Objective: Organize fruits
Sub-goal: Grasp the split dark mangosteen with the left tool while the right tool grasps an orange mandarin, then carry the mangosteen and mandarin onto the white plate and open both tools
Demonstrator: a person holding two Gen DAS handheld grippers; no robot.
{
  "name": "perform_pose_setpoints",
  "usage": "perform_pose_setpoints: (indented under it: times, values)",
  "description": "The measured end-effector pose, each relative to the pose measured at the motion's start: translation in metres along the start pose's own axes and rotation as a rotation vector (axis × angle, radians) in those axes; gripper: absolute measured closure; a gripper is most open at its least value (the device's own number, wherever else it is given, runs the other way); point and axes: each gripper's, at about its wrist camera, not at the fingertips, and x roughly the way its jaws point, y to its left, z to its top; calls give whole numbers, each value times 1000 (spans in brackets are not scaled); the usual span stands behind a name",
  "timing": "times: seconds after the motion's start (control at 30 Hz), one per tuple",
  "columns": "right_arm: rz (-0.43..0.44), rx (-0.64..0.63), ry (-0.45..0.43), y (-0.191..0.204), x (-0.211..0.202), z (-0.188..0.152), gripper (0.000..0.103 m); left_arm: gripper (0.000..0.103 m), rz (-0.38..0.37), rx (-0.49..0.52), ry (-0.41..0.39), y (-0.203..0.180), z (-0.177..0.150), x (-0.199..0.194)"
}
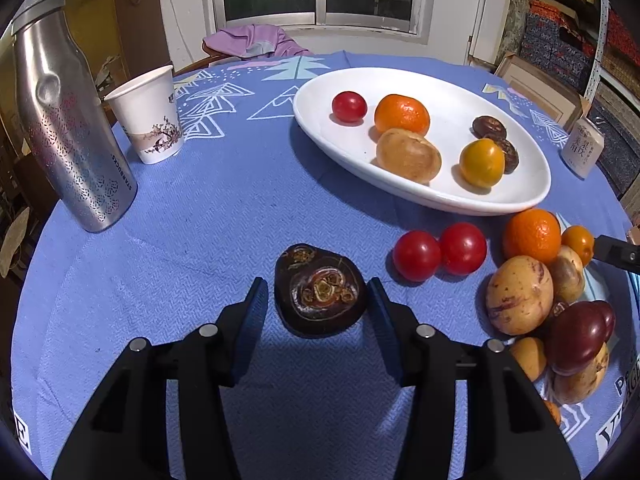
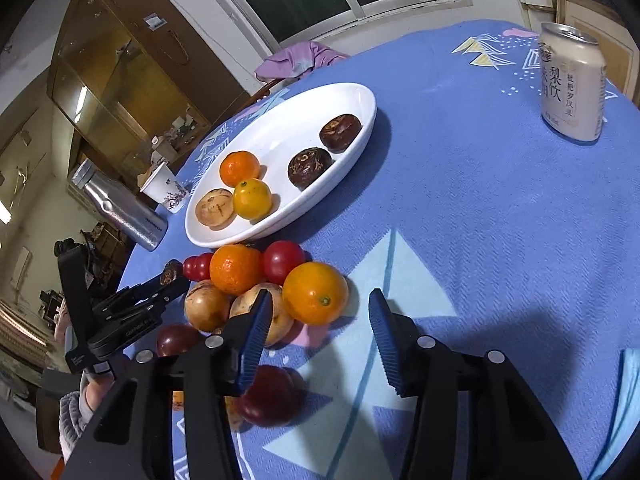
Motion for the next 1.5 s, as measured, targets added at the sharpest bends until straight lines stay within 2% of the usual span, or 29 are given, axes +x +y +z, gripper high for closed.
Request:
perform_pose_setpoints:
  times: [0.13,0.17,0.47,0.57,0.8,0.87,1.0,1.17,1.33,1.5]
  values:
    - [13,32,16,-1,13,2,62,51,-14,-8,-1,0,3,2]
    - [23,37,25,-1,16,1,64,48,-23,-12,-2,1,2,2]
    - [13,32,13,1,17,-2,64,46,-100,-69,-11,13,6,4]
    - [12,43,7,-4,13,-1,64,59,-106,-74,-15,13,5,2]
    - [9,93,-7,-21,5,1,64,59,-151,-102,-6,17,-1,-3]
    - [12,97,-6,-22,4,1,64,59,-145,-100,-6,17,-2,-4]
    - [21,96,-12,-21,0,1,64,59,-70,-35,-20,4,-7,-9]
    - [23,91,-38,-21,-9,2,64,59,-25,-19,-96,2,-6,-26]
    - [6,54,-137,-13,-37,10,64,59,-105,-88,-161,9,19,-52]
    - [7,-4,-189,12,-50,49,64,59,-111,-46,-198,-13,68,-58]
